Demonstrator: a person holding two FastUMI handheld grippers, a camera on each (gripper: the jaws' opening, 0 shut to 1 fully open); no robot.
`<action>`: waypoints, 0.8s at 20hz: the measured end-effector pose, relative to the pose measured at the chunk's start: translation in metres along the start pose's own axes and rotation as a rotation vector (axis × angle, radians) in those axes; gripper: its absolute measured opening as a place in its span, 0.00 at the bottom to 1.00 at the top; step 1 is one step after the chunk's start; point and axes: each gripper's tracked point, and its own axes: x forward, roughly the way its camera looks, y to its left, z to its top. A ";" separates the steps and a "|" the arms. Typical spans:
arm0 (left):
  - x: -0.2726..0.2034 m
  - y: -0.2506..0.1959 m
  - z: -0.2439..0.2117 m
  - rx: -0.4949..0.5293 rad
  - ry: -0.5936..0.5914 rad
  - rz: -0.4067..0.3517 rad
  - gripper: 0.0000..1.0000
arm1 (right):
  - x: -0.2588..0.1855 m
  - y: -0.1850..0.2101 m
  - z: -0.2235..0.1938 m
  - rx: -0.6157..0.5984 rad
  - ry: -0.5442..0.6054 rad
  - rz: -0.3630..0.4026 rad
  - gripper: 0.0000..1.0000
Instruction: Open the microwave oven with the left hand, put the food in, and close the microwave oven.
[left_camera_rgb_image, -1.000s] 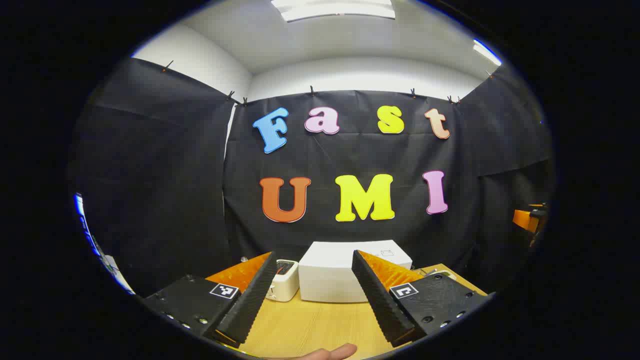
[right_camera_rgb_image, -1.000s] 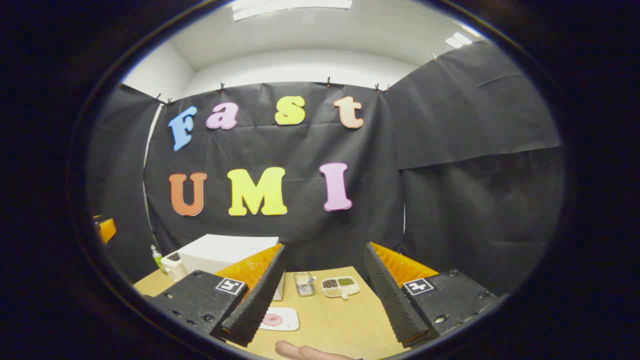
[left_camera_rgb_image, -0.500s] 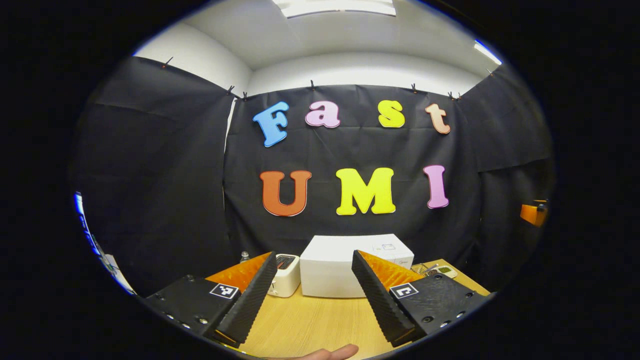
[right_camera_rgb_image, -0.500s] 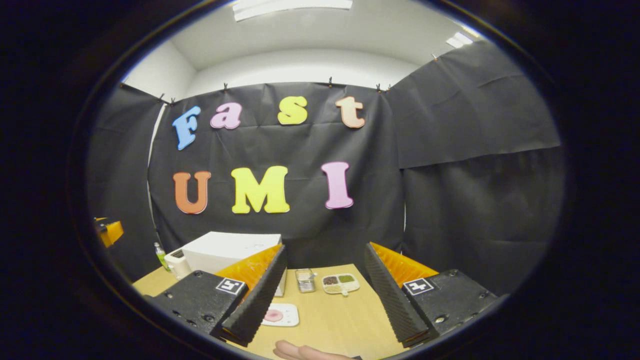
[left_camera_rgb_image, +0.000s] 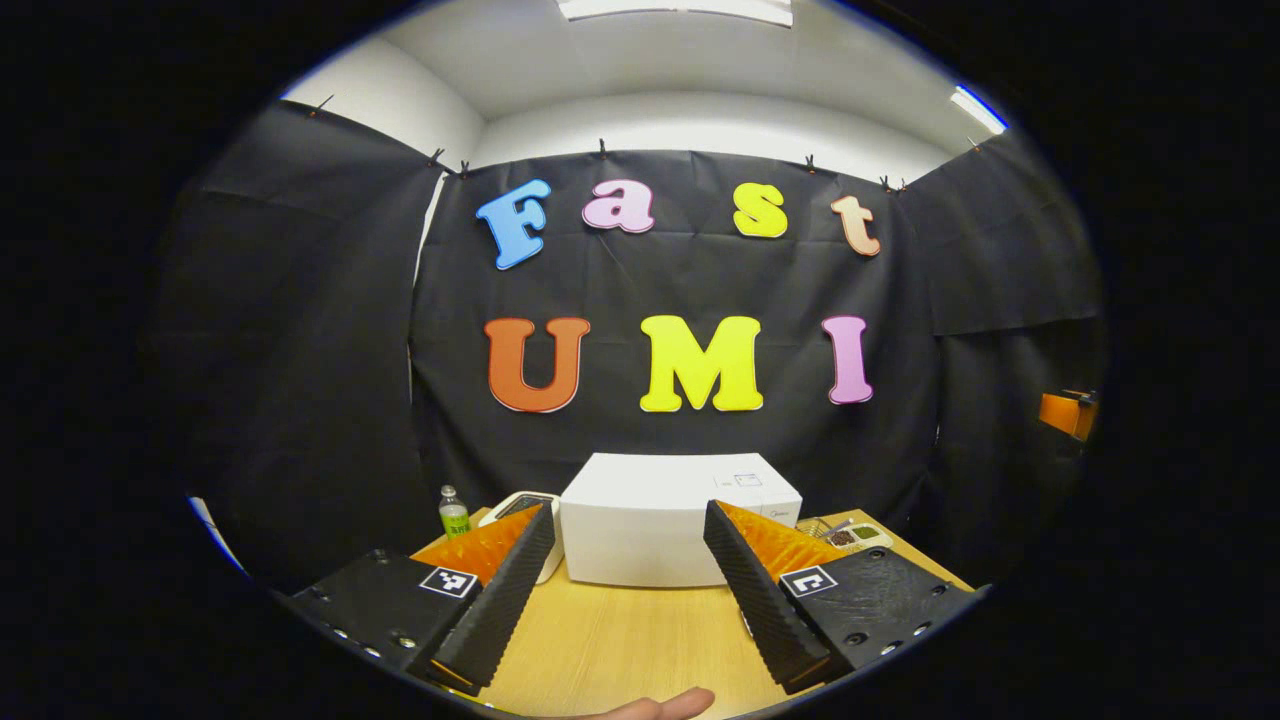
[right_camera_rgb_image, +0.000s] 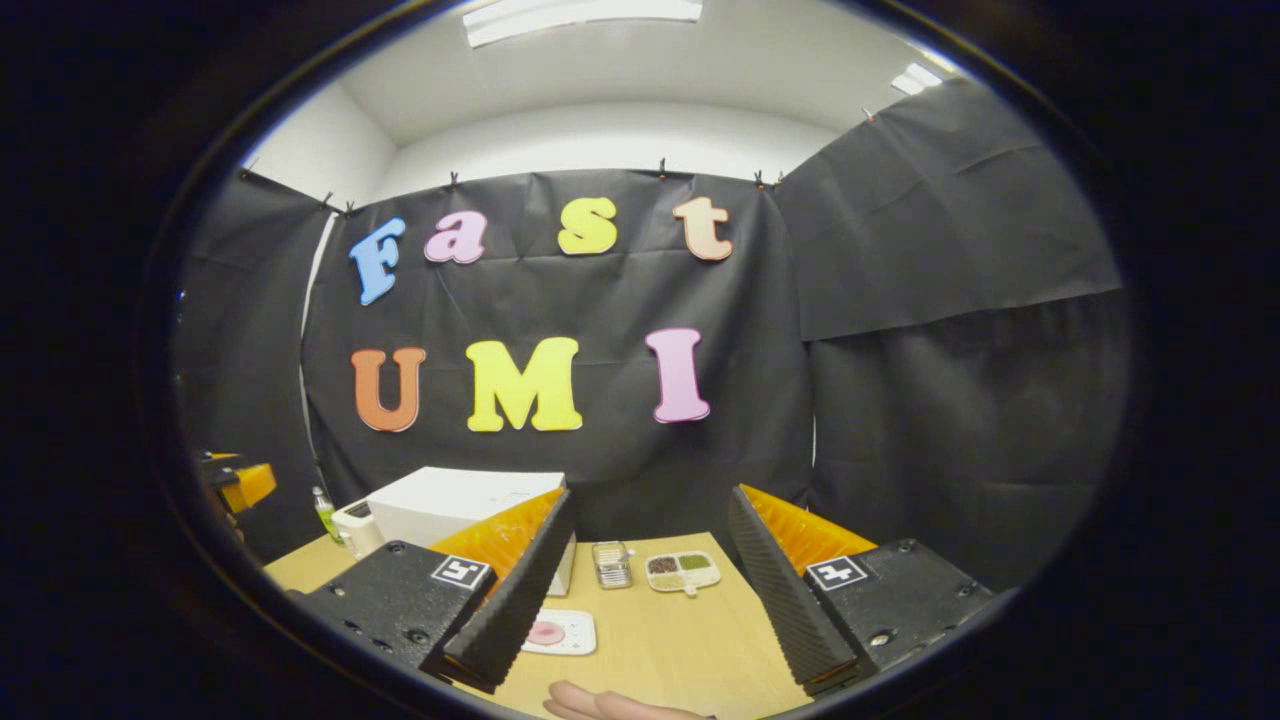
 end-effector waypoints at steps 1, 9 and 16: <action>0.008 -0.006 -0.006 -0.002 0.009 -0.012 0.94 | 0.001 -0.002 -0.002 0.006 -0.003 0.004 0.94; 0.085 -0.071 -0.071 0.080 0.031 -0.073 0.94 | 0.014 -0.018 -0.012 0.040 -0.030 0.032 1.00; 0.167 -0.134 -0.137 -0.062 0.088 -0.179 0.95 | 0.018 -0.045 -0.023 0.001 -0.024 0.003 1.00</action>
